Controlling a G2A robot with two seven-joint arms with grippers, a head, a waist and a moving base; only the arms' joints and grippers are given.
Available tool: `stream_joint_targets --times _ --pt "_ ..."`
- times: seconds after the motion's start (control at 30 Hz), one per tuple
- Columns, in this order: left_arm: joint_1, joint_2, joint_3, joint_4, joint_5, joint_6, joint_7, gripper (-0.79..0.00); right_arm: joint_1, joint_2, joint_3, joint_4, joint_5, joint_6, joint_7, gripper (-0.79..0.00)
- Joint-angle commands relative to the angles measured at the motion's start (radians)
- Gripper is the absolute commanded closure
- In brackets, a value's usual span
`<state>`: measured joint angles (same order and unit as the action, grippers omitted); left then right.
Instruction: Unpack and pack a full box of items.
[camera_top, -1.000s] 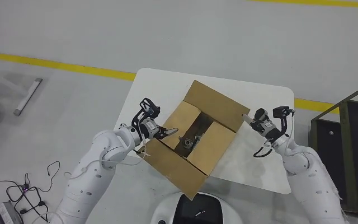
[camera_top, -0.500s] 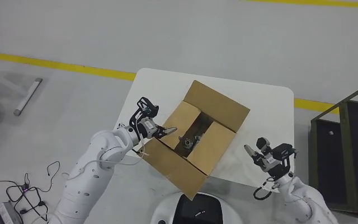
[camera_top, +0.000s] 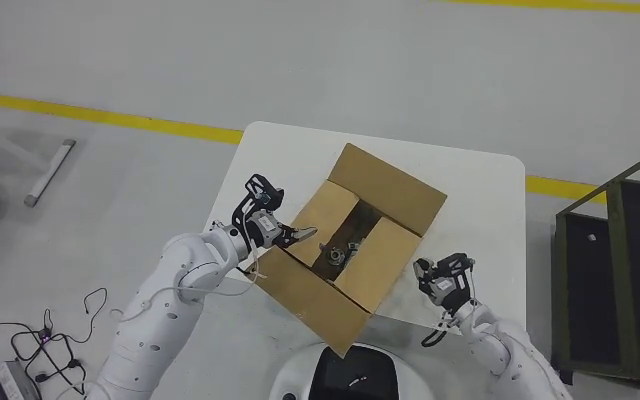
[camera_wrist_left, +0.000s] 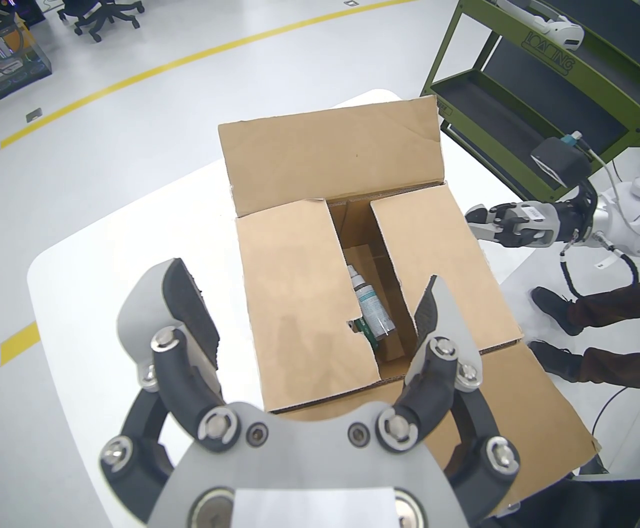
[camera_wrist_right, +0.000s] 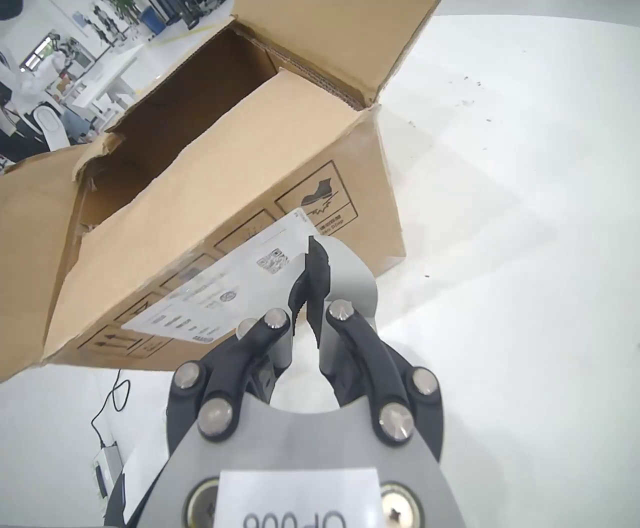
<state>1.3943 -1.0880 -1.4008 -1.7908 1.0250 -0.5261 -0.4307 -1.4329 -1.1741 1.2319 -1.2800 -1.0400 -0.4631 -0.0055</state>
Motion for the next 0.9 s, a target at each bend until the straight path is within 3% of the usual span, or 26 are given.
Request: stream_joint_targets --times 0.0,0.63,0.73,0.87 --pt "0.0 0.0 0.0 0.0 0.0 0.0 0.0 -0.785 0.044 -0.008 -0.027 0.036 0.001 0.012 0.0 0.0" --pt "0.0 0.0 0.0 0.0 0.0 0.0 0.0 -0.785 0.399 -0.073 -0.162 0.264 0.001 0.035 0.026 0.0" --pt "0.0 0.0 0.0 0.0 0.0 0.0 0.0 -0.785 0.412 -0.074 -0.167 0.268 -0.025 0.033 0.007 0.0" --pt "0.0 0.0 0.0 0.0 0.0 0.0 0.0 -0.785 0.351 -0.059 -0.125 0.209 -0.066 0.059 -0.073 0.0"
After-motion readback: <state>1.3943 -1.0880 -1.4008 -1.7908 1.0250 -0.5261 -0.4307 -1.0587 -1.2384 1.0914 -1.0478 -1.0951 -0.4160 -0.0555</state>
